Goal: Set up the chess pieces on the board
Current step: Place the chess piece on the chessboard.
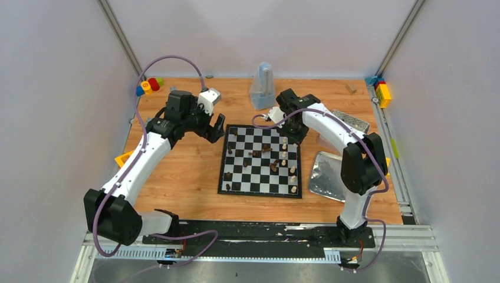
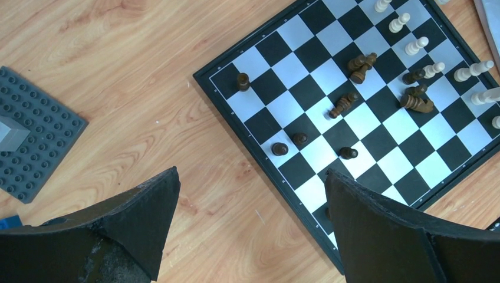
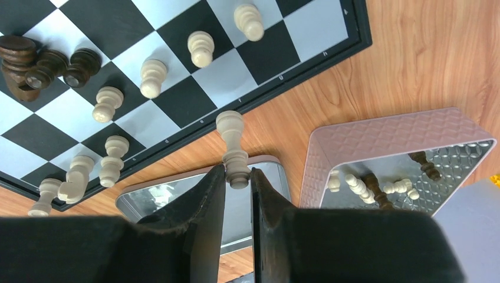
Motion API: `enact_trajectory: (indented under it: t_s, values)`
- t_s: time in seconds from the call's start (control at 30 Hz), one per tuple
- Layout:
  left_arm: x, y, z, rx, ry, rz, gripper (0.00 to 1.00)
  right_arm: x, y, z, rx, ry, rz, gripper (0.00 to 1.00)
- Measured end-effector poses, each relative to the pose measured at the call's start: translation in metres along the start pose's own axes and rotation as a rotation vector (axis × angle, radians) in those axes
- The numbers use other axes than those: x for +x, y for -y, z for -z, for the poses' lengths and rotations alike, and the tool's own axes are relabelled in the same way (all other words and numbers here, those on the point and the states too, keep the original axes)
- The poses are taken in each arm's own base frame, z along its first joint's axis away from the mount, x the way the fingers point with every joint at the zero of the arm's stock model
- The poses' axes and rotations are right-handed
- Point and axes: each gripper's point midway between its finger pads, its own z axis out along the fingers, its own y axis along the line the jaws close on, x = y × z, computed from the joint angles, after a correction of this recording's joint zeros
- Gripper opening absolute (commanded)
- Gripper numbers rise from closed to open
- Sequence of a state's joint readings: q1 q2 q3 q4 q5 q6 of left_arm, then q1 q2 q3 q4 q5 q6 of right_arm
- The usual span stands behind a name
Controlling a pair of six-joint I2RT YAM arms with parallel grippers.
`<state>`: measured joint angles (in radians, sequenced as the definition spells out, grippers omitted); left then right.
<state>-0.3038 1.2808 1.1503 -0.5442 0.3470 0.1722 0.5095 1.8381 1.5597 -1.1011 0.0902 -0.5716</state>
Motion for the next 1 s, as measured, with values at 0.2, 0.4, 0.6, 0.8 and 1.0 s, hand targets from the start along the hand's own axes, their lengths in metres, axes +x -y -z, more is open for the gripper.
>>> enact_trajectory:
  t_s: [0.2,0.4,0.6,0.8,1.0]
  values:
    - [0.001,0.000,0.002,-0.004,0.004,-0.010,1.00,-0.006,-0.011,-0.009,-0.014,-0.037,0.043,0.04]
    - [0.002,0.001,0.005,-0.005,0.010,-0.017,1.00,-0.009,-0.021,-0.016,-0.019,-0.068,0.078,0.05]
    - [0.004,0.001,0.006,-0.007,0.012,-0.020,1.00,-0.008,-0.025,-0.020,-0.024,-0.089,0.092,0.05]
    - [0.002,0.000,0.007,-0.013,0.017,-0.021,1.00,-0.005,-0.027,-0.019,-0.032,-0.102,0.102,0.05]
    - [0.003,0.000,0.007,-0.014,0.016,-0.021,1.00,-0.003,-0.028,-0.022,-0.038,-0.113,0.105,0.05]
